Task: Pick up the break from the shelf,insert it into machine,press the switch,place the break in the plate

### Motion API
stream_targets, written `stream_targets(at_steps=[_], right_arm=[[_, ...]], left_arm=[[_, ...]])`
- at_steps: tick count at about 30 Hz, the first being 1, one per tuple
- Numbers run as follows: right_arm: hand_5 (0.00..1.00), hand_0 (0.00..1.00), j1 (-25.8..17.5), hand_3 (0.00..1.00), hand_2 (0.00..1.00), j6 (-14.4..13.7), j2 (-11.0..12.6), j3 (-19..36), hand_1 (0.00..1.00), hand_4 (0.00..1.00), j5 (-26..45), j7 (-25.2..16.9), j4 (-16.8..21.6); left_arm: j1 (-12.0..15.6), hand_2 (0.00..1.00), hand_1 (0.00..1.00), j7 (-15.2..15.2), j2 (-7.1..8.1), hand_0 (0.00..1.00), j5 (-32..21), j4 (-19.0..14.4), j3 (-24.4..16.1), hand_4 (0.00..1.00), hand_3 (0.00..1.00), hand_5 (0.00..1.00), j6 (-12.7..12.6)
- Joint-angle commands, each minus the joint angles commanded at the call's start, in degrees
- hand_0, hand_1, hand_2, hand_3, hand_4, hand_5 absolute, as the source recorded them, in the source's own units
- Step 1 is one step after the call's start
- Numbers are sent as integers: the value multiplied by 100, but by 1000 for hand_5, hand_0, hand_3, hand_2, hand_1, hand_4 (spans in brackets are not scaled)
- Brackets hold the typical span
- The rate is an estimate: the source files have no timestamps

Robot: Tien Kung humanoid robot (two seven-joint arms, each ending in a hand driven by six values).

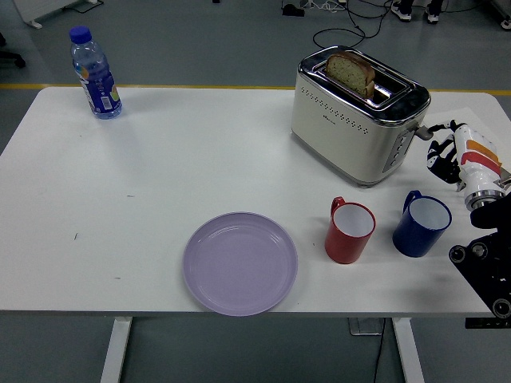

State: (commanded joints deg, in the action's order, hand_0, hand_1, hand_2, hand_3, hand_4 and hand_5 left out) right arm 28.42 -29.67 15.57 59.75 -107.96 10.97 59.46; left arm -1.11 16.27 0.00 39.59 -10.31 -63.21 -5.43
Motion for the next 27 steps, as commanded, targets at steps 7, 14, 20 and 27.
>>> stream_targets(at_steps=[7,14,20,27], right_arm=[[98,262,28,642,332,16,-36,-66,250,418,11,-9,-103],[94,261,14,639,332,21,-57,-108,251,416,41,-23,-197],[89,258,29,637,331,18,-104,-162,249,417,47,-30,-280],[84,258,57,635,330,6,-146,-207,249,416,100,-59,-496]], left_arm=[[-6,632,514,2,0,425,-3,0,12,584,764,998,6],[-10,632,514,7,0,425,10,0,1,584,764,998,8],[-13,632,513,10,0,424,27,0,-15,584,762,998,7],[-21,630,514,13,0,424,38,0,-16,584,763,998,15]])
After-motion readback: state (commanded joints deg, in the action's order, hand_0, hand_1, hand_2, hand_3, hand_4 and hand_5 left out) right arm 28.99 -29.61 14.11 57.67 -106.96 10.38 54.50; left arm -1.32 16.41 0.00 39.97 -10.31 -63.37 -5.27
